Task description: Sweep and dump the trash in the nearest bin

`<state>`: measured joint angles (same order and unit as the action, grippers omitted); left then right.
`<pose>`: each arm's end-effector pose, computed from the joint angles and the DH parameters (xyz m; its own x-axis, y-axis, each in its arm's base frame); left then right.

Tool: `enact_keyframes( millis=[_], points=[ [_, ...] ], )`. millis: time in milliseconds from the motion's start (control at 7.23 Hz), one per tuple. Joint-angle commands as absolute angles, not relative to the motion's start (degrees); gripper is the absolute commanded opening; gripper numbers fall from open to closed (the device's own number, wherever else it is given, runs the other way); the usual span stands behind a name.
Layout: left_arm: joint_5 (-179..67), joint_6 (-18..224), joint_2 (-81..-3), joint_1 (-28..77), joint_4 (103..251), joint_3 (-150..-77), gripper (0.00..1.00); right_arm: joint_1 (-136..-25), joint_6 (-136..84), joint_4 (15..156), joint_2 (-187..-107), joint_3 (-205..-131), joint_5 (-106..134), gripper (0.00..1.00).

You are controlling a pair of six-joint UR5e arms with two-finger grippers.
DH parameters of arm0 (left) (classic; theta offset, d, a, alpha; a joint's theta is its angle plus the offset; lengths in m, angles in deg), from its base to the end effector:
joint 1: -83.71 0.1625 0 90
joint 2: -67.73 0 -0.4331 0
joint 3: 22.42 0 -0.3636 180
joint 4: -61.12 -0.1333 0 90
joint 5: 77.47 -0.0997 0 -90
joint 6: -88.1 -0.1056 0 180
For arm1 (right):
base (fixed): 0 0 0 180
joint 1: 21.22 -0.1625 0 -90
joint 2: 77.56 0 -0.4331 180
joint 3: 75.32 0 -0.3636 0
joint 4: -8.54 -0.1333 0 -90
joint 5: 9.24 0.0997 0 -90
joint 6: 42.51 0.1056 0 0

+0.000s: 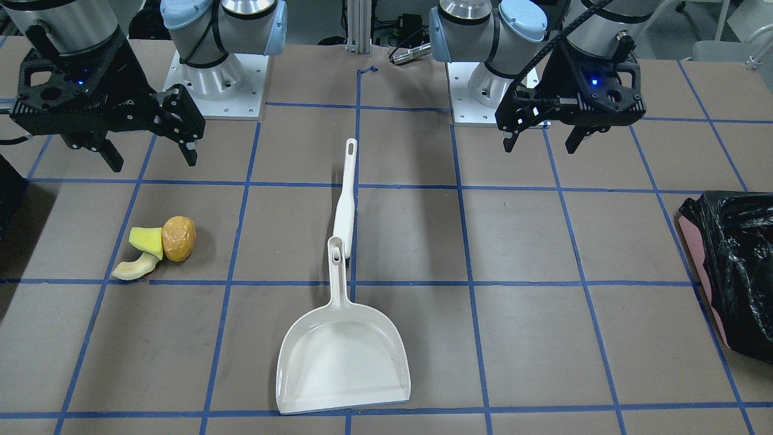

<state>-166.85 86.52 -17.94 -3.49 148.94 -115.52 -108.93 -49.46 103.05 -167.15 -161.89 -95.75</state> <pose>-0.1130 -0.4427 0.5027 -0.9997 -0.0207 0.0092 -0.0212 0.9980 -0.0598 0.1205 -0.4840 0.5233 -0.9951 -0.0882 -0.0440 -0.0814 0.9872 -0.1374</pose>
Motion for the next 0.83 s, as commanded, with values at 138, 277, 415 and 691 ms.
enact_keyframes(
  millis=[138, 277, 415, 691],
  points=[
    [-167.0, 86.5, -17.7, -3.5, 148.5, -116.7, 1.00, -108.9, -49.5, 103.0, -167.5, -162.0, -95.7, 1.00],
    [-167.1, 86.5, -17.7, -3.5, 148.5, -116.7, 1.00, -109.0, -49.5, 102.8, -167.4, -162.5, -95.7, 1.00],
    [-167.1, 86.5, -17.6, -3.5, 148.6, -116.6, 1.00, -109.0, -49.5, 102.8, -167.4, -163.1, -95.6, 1.00],
    [-165.9, 87.2, -18.4, -4.1, 149.3, -117.8, 1.00, -109.1, -49.5, 102.6, -165.9, -163.6, -95.6, 1.00]
  ],
)
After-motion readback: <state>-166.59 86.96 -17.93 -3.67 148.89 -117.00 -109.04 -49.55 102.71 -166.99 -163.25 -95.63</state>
